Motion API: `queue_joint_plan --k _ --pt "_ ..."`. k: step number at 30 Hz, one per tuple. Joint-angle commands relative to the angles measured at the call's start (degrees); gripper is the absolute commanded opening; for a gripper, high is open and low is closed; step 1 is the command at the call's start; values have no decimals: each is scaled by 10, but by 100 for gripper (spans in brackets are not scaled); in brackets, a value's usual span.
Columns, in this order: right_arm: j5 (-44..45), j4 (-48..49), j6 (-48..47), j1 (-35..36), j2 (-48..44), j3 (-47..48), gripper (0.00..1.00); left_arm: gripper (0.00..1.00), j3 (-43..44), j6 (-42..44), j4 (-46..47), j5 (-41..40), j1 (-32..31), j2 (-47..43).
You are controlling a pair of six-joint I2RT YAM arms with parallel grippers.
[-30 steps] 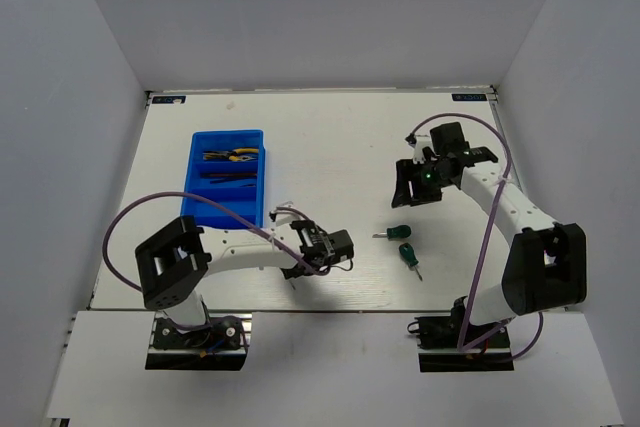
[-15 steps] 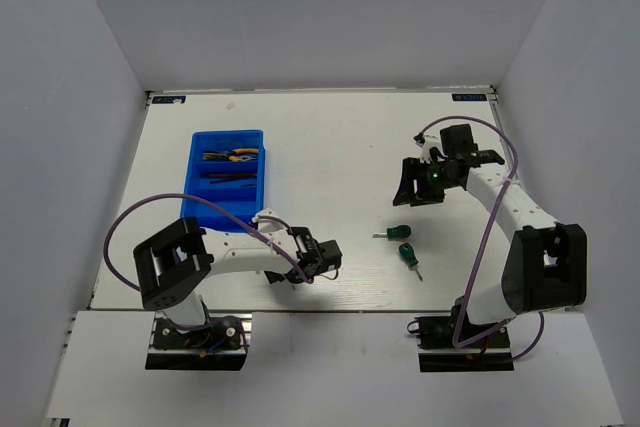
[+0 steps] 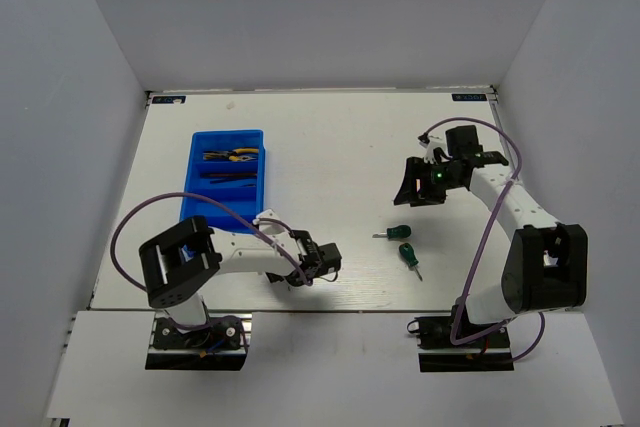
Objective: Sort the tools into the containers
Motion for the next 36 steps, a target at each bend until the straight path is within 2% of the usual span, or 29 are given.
queue_joint_plan --k 1,6,10,13,19,22,23,25,28,32,36 --pt "-22 16 7 -4 -7 -8 62 48 26 6 16 -29 2 21" --pt "-25 17 7 -9 -8 -10 62 48 33 18 31 -23 -4 34" --pt "-30 17 9 -13 -11 -10 62 48 2 23 68 -12 3 34" --pt "-35 20 8 -17 -9 -11 62 39 -27 35 99 -6 8 23" --pt "-46 18 12 -24 -14 -11 62 30 -78 53 169 24 8 11" --pt "-47 18 12 -26 -15 -12 62 22 -89 71 189 38 8 11" --pt "-48 19 13 -28 -16 -13 62 16 -79 77 189 38 8 11" --pt "-48 21 14 -30 -18 -15 62 15 -60 90 177 32 3 11" --pt "-51 23 16 -32 -19 -16 62 15 8 132 126 13 -4 35" --pt "-53 23 15 -35 -21 -17 62 13 93 195 112 13 -9 35" --pt "-56 25 15 -37 -23 -20 62 12 141 202 82 -1 -9 24"
